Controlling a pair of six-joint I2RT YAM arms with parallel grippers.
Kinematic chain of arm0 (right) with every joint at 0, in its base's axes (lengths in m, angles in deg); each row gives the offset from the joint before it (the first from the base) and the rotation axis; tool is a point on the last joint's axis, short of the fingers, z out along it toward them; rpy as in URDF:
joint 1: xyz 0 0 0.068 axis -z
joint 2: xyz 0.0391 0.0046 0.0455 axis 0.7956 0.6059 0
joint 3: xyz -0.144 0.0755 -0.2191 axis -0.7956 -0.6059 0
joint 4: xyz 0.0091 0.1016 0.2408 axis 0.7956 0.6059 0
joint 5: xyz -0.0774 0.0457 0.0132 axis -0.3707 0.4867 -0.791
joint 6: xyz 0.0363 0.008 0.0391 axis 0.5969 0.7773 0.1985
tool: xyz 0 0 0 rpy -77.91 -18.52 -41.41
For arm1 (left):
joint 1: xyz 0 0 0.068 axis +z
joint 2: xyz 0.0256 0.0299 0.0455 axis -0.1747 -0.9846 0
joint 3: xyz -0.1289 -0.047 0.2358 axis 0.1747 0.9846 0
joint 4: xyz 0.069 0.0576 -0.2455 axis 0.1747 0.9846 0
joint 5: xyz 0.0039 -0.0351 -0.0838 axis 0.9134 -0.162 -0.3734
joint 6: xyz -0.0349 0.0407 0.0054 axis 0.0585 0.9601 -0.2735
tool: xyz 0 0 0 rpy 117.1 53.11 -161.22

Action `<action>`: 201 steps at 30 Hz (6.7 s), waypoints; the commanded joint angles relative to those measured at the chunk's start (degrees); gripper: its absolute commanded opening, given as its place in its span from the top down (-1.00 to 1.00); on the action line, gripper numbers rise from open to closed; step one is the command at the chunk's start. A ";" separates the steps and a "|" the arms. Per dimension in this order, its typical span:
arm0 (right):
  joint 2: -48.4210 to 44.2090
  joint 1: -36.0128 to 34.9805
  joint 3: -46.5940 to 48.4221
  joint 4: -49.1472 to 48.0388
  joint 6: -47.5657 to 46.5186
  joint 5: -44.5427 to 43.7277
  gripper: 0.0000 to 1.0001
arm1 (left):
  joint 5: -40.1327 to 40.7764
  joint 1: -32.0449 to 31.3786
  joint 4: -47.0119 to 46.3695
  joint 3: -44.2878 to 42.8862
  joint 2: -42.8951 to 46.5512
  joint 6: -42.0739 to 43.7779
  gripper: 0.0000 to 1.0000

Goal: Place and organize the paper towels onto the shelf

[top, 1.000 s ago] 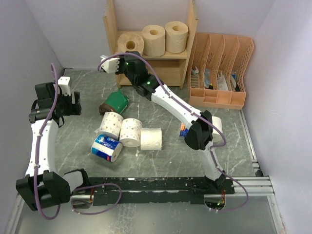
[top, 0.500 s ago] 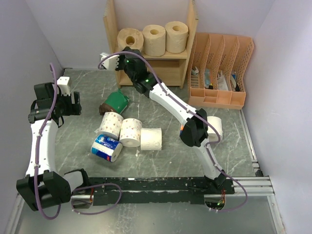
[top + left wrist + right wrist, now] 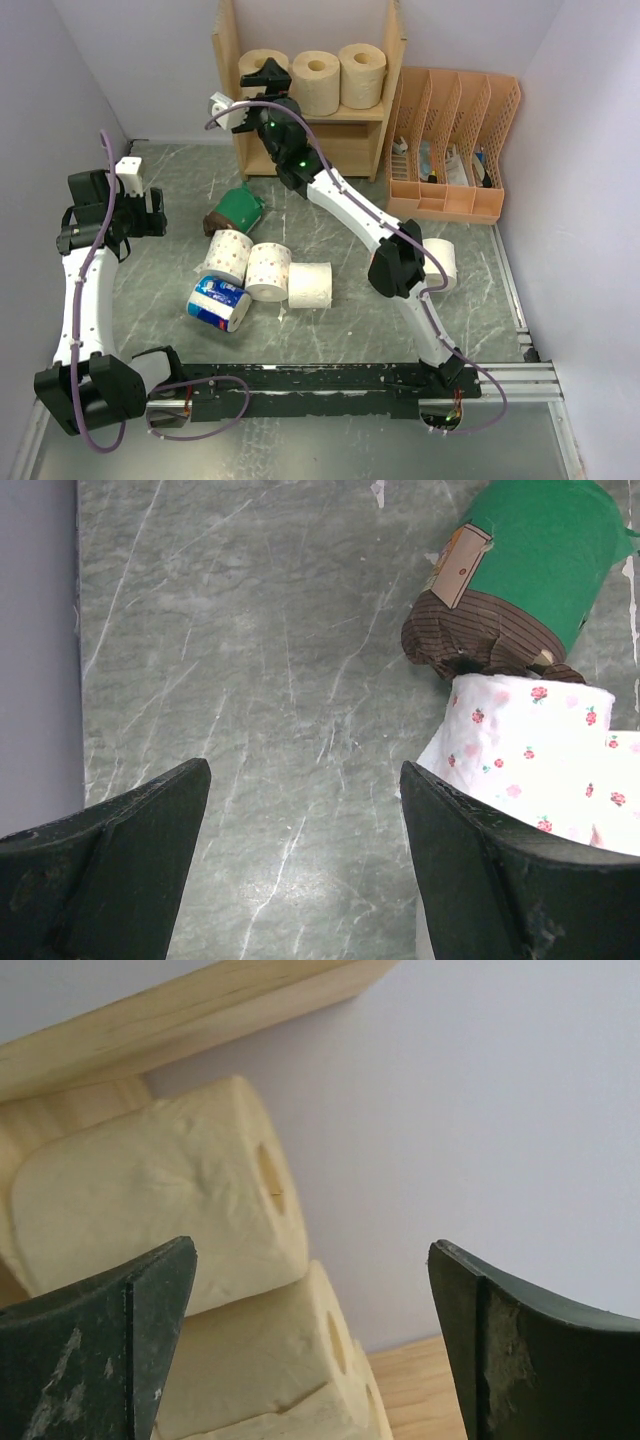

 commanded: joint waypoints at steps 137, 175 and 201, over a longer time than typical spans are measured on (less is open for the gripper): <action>-65.78 54.86 -96.85 25.70 50.04 36.83 -0.95 | -25.77 -20.05 -8.14 -39.10 -22.87 -71.03 0.86; -63.80 59.26 -96.71 26.26 49.99 39.07 -0.94 | 10.28 -27.51 -12.18 -67.38 -50.00 -90.18 0.87; -63.75 59.17 -96.89 25.59 49.29 39.71 -0.94 | 13.22 -30.61 -16.62 -72.20 -46.78 -79.22 -0.99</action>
